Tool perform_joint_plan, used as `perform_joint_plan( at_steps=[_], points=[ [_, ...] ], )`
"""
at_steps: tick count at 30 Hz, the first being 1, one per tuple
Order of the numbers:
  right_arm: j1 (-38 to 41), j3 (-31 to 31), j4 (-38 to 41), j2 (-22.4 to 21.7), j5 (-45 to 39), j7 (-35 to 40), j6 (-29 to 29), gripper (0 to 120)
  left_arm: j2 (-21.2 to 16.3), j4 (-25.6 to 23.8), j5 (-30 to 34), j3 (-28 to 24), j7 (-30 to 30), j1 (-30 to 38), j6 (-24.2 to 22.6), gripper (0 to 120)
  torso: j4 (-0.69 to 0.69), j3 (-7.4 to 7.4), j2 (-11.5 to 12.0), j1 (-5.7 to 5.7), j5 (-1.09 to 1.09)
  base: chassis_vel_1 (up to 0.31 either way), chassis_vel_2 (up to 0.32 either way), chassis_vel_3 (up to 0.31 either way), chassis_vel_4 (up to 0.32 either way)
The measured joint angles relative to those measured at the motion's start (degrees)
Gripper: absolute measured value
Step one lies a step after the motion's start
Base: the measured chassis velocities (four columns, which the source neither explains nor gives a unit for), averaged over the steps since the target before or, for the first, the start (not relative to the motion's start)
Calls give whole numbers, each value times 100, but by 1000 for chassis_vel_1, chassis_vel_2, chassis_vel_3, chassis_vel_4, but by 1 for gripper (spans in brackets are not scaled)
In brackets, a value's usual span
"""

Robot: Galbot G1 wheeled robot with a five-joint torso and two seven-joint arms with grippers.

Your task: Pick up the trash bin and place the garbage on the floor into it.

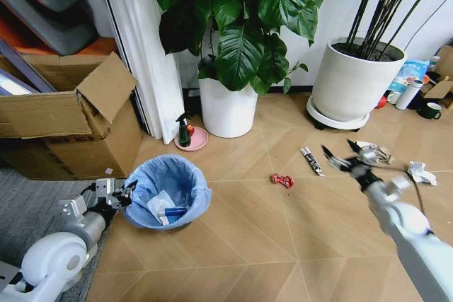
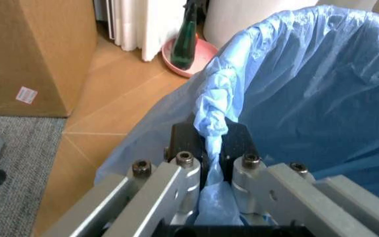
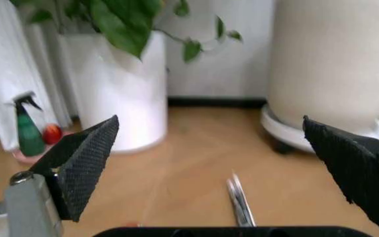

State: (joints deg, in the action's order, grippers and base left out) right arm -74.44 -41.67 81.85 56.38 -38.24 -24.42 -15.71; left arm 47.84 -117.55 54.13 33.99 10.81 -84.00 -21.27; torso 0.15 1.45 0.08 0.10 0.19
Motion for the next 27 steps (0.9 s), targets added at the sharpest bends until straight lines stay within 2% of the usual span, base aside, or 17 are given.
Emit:
perform_joint_plan(
  at_steps=[2,4,5,8,12,27],
  points=[
    [-178,-163,18,110,65,-22,-23,100,4,3,0,7,-2,0,2,1,0,0,0,0,-1,0,0,0,0],
    [-516,-495,38,446,231,-52,-93,100,28,10,0,24,-6,12,13,1,0,-1,-1,0,-1,0,0,0,0],
    [-516,-495,38,446,231,-52,-93,100,28,10,0,24,-6,12,13,1,0,-1,-1,0,-1,0,0,0,0],
    [-747,-713,9,970,252,-90,-125,100,88,19,-15,23,-7,5,16,1,-1,0,0,0,-3,0,0,0,0],
    [-726,-799,-84,1280,226,-136,-140,100,135,11,-31,16,-7,-5,20,1,-2,0,0,0,-1,0,0,0,0],
    [-633,-710,-171,1372,235,-241,-215,100,119,-89,-29,45,-4,-68,21,1,-2,1,0,0,-3,-30,31,30,-25]
  ],
)
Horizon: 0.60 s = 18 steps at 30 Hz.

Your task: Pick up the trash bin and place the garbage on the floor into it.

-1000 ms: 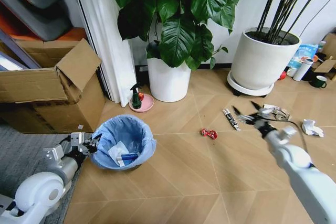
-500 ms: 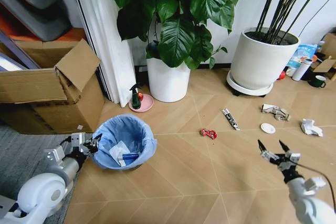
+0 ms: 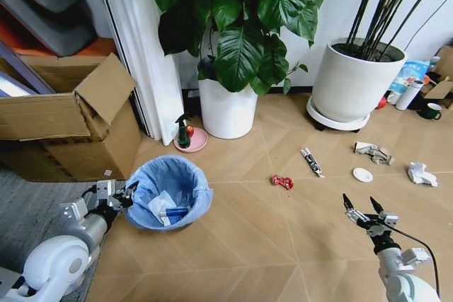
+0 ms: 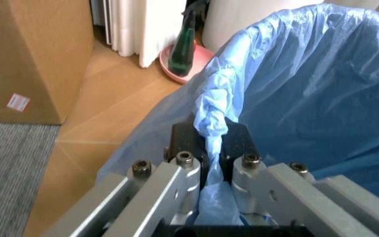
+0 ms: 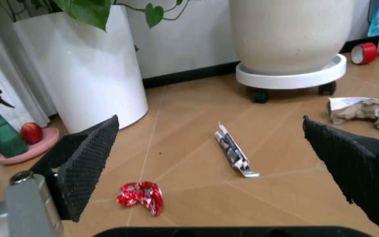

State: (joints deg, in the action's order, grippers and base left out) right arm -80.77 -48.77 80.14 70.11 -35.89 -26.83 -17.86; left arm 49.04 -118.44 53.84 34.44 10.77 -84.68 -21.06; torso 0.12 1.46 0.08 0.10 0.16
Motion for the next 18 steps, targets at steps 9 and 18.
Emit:
perform_joint_plan(
  at_steps=[9,18],
  points=[
    [74,111,-70,-60,37,-23,-48,100,-60,-10,20,-1,9,1,0,1,0,1,0,1,2,-111,118,114,-121],
    [184,284,-175,-109,97,-27,-104,100,-80,-6,34,-20,17,23,-2,1,0,0,0,0,1,-108,114,108,-107]
  ],
)
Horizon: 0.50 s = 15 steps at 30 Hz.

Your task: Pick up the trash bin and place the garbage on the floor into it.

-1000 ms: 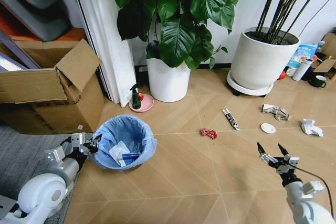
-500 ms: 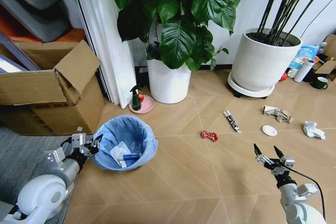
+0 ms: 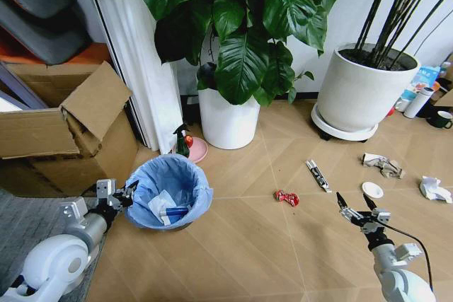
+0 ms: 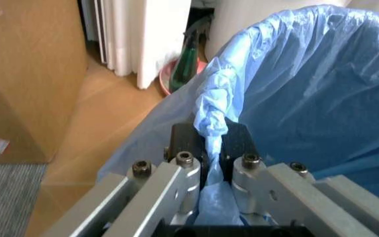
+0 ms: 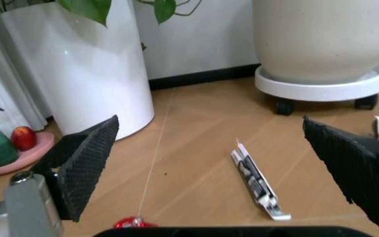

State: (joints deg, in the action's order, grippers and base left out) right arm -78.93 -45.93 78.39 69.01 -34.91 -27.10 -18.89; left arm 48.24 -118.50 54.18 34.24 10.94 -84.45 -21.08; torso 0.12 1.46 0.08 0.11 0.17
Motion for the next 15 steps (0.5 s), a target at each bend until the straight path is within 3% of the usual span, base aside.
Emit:
perform_joint_plan(
  at_steps=[15],
  points=[
    [170,273,-240,-69,106,-80,-60,100,-83,13,85,-58,46,49,-28,1,0,0,0,0,-2,-141,148,143,-149]
  ],
)
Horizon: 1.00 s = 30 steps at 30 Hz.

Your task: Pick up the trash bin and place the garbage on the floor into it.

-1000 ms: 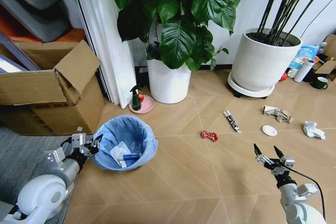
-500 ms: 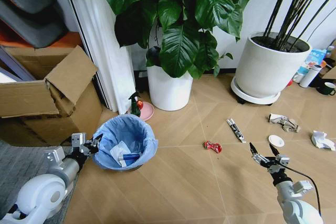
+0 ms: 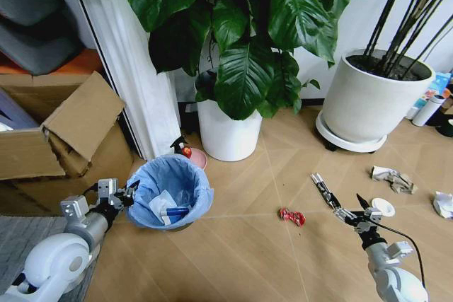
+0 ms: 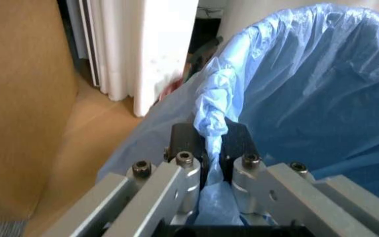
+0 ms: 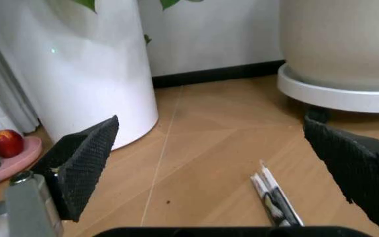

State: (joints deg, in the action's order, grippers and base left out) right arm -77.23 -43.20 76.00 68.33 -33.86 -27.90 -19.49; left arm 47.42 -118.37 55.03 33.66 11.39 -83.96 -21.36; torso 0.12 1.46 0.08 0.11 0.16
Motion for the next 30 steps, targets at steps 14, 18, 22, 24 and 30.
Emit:
perform_joint_plan(
  at_steps=[14,18,22,24,30],
  points=[
    [-25,715,-454,-637,848,-828,-223,100,-20,55,12,-21,0,19,-4,1,1,-1,0,0,0,-96,93,97,-91],
    [-109,720,-516,-771,1310,-1227,5,100,-35,88,18,-18,-12,39,-5,1,2,-1,0,-1,2,10,-13,-10,11],
    [-116,714,-671,-871,1683,-1550,68,100,-36,109,22,-12,-20,45,-5,1,1,-1,0,-1,3,0,0,0,0],
    [-98,708,-764,-915,1878,-1701,68,100,-37,120,24,-12,-26,48,-5,1,2,-1,0,-1,2,0,0,0,0],
    [202,673,-1222,-985,2411,-1897,-106,100,-19,137,24,2,-33,53,3,1,1,-1,0,0,1,0,0,0,0]
  ],
)
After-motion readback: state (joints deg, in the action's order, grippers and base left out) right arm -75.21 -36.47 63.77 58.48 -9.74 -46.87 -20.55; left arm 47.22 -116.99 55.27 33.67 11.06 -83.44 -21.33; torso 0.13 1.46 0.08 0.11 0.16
